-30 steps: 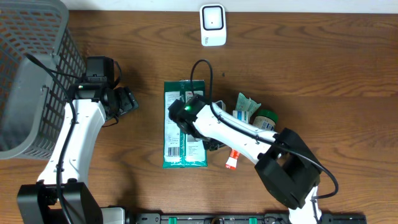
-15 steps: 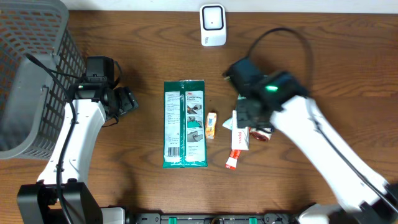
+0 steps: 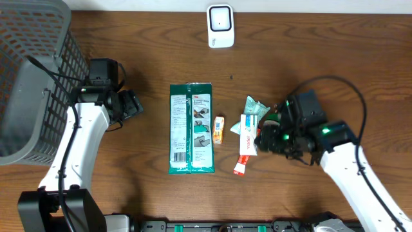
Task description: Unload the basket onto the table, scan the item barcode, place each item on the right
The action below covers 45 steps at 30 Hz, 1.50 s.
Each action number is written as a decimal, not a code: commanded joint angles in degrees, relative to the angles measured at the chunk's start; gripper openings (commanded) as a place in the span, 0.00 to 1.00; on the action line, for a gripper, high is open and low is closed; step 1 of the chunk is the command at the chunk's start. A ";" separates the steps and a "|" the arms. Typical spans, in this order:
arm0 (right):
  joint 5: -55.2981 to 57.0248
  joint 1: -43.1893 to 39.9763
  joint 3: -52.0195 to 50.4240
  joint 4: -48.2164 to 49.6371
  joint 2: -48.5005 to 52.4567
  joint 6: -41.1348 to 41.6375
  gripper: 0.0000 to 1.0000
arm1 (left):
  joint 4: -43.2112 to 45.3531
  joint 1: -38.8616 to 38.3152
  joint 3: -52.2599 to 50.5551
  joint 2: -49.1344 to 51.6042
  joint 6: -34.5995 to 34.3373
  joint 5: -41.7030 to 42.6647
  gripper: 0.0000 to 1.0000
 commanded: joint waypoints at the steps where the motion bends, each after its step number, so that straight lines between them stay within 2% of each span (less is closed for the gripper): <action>1: -6.05 -0.76 -5.27 3.67 -0.59 -1.14 0.57 | 0.00 0.17 0.26 -0.15 0.26 -0.92 0.89; 13: -8.98 -1.14 -16.98 20.98 -0.59 0.00 0.57 | 0.00 0.17 0.26 -0.15 0.26 -0.90 0.88; 23: -10.40 -7.56 -18.34 22.69 -0.59 -2.27 0.58 | 0.00 0.17 0.26 -0.15 0.28 -0.90 0.89; 36: -12.96 -7.63 -22.51 29.68 -0.44 -2.60 0.57 | 0.00 0.17 0.26 -0.15 0.26 -0.90 0.89; 45: -13.14 -7.52 -28.30 39.74 -0.44 0.09 0.59 | 0.00 0.17 0.26 -0.15 0.26 -0.90 0.89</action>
